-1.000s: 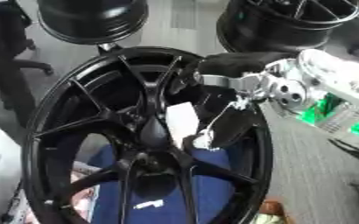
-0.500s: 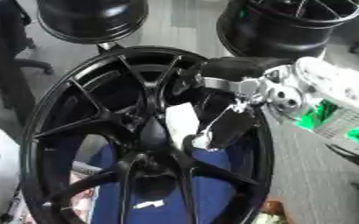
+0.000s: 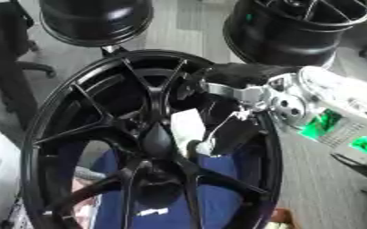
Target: Pull the pin out of the wheel hub.
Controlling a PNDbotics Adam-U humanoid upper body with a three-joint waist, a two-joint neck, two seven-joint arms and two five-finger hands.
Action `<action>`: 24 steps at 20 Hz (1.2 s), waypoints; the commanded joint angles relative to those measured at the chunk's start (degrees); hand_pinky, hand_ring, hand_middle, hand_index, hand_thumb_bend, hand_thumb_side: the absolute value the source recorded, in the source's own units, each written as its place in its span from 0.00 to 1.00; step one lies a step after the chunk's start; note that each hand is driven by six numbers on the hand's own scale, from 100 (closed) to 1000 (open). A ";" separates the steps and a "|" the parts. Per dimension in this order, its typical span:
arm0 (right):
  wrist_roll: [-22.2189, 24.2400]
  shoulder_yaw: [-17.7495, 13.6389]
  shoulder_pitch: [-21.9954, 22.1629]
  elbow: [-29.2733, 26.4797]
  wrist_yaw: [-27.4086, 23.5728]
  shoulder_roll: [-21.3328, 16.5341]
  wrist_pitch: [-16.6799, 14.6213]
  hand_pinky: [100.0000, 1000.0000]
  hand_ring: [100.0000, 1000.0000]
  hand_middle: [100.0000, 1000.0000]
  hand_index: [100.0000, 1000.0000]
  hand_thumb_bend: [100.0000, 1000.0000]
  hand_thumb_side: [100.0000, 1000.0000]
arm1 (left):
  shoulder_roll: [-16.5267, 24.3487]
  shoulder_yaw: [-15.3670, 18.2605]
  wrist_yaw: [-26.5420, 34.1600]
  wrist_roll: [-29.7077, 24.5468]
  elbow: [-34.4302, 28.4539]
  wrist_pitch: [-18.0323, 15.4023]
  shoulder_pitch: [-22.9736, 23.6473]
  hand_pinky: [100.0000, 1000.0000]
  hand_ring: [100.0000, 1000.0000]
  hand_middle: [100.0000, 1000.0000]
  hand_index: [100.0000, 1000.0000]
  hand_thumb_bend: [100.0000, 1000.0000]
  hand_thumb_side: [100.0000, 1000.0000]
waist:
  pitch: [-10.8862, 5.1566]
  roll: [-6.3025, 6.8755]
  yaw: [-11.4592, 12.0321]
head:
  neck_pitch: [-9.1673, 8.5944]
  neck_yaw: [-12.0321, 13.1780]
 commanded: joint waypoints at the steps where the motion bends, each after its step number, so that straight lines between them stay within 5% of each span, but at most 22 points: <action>1: 6.44 -0.75 -0.45 -0.34 -0.10 -0.65 7.15 0.89 0.90 0.84 0.87 0.36 0.22 | 0.79 0.98 0.11 0.25 -0.95 -0.01 -0.98 0.61 0.64 0.50 0.78 0.00 0.59 | -0.83 0.30 0.10 | -0.63 -0.01; 14: 5.56 -1.00 0.28 -0.34 -0.48 -0.25 8.78 0.88 0.88 0.80 0.84 0.32 0.21 | 0.55 1.35 0.50 0.70 -1.07 0.16 -0.64 0.61 0.63 0.50 0.78 0.00 0.59 | -0.45 0.21 0.36 | -1.20 0.03; 24: 2.37 -2.04 3.11 -0.34 -3.34 -1.65 7.27 0.85 0.79 0.66 0.68 0.19 0.21 | 0.39 1.46 0.71 1.08 -1.32 0.26 -0.81 0.61 0.63 0.49 0.78 0.00 0.59 | -0.26 0.21 0.52 | -1.33 0.05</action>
